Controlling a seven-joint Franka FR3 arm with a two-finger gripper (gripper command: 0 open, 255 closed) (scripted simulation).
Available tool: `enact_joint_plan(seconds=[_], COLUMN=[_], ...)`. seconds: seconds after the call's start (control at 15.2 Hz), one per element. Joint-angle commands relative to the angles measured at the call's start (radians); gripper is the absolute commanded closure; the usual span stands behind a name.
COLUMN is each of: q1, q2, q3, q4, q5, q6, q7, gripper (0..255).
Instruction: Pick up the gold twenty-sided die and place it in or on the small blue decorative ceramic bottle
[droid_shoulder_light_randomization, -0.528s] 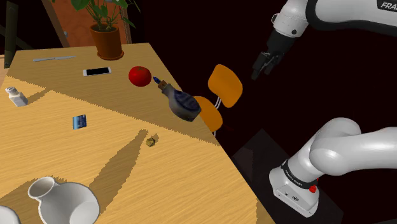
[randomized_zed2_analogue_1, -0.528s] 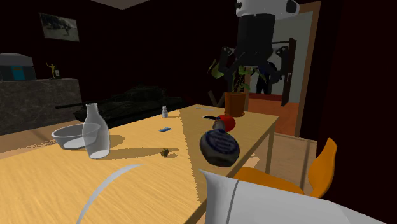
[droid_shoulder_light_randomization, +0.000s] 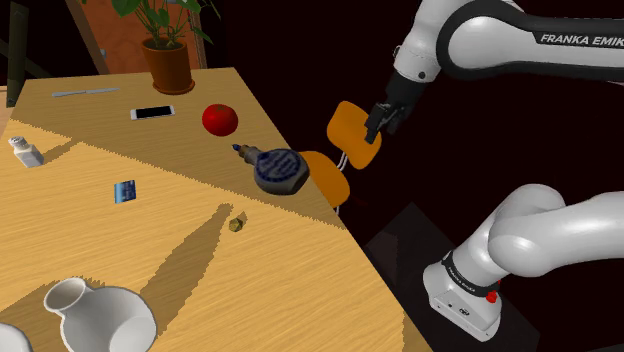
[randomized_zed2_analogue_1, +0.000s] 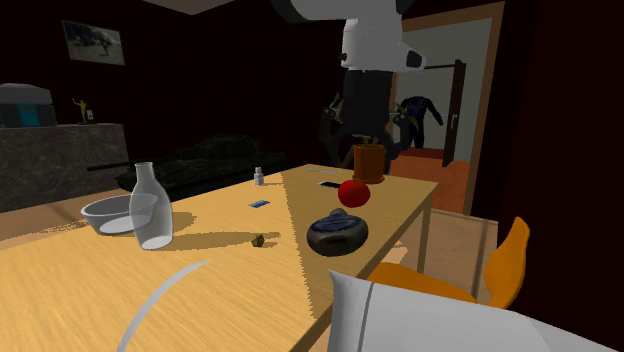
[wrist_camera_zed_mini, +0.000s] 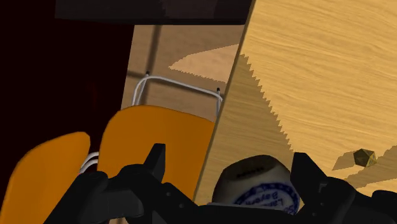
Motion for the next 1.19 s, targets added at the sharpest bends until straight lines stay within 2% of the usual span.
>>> enact_joint_plan(seconds=[0.0,0.59,1.12], q1=[0.014,0.06,0.088], q2=[0.045,0.305,0.588], q3=[0.028,0.151,0.245], q4=[-0.005,0.021,0.132], q5=[0.023,0.088,0.065], q6=[0.054,0.3,0.486], q7=[0.028,0.141,0.263], gripper=[0,0,0])
